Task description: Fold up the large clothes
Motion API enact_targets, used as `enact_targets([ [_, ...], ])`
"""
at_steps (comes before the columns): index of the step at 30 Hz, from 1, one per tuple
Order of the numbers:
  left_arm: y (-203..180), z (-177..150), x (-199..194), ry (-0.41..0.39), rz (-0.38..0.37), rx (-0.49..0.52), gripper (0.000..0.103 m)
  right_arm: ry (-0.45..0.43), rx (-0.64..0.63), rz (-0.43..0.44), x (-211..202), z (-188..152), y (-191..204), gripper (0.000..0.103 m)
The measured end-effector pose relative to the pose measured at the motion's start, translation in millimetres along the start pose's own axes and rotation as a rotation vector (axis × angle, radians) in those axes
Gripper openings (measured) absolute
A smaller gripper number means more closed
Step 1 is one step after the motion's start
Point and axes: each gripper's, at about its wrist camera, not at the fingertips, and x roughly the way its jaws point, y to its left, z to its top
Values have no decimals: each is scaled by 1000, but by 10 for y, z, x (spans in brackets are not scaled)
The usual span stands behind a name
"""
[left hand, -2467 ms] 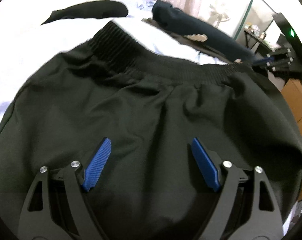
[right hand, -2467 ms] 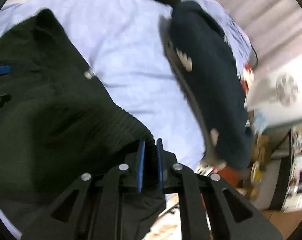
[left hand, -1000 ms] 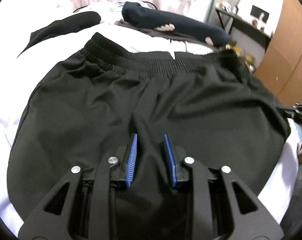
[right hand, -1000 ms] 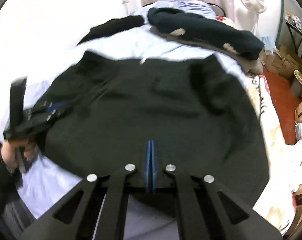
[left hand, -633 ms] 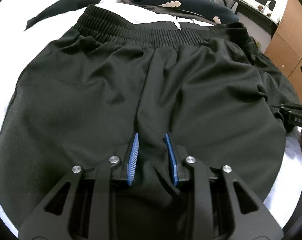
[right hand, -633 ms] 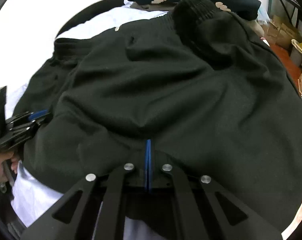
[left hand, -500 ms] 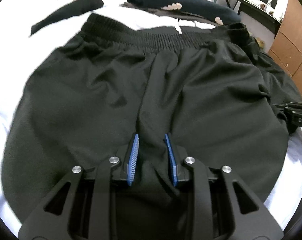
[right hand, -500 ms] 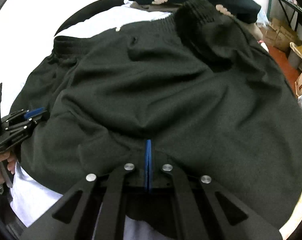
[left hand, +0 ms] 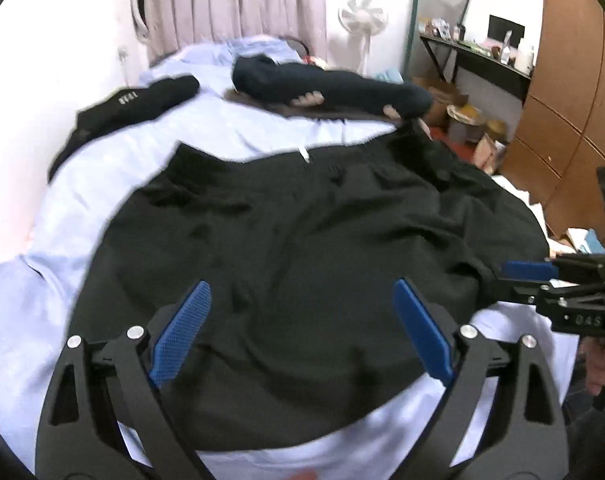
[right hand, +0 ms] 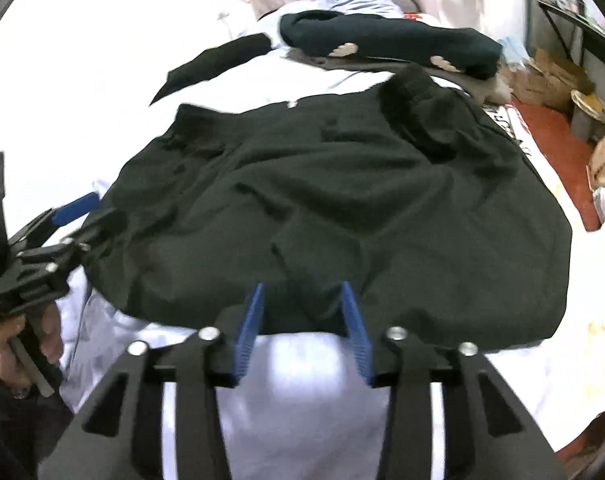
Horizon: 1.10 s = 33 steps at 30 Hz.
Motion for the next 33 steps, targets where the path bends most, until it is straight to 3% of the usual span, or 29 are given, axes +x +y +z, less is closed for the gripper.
enact_targets([
  [1, -35, -4, 36, 17, 7, 3, 90, -16, -13, 3, -18, 7, 31, 78],
  [3, -103, -25, 48, 11, 24, 22, 90, -37, -16, -5, -54, 39, 61, 96],
  [9, -194, 9, 33, -58, 53, 38, 94, -48, 19, -21, 2, 135, -25, 96],
  [12, -162, 9, 100, -31, 49, 25, 94, -55, 27, -16, -4, 138, -71, 96],
  [16, -27, -75, 268, 47, 56, 0, 94, -40, 12, -100, -30, 125, -328, 96],
  [19, 132, -213, 450, 121, -1, -41, 94, -20, 114, -118, -64, 72, -747, 96],
  [24, 251, -314, 472, 113, -71, -71, 94, -34, 409, -146, -273, -189, -1609, 96],
  [25, 244, -315, 471, 114, -68, -69, 94, -26, 454, -132, -270, -240, -1706, 96],
  [28, 227, -299, 494, 121, -54, -79, 94, -18, 625, 117, -195, -392, -1933, 96],
  [31, 220, -281, 501, 121, -49, -86, 94, -41, 673, 218, -246, -429, -1898, 96],
  [33, 218, -284, 494, 119, -50, -83, 94, -25, 725, 238, -266, -501, -1858, 96],
])
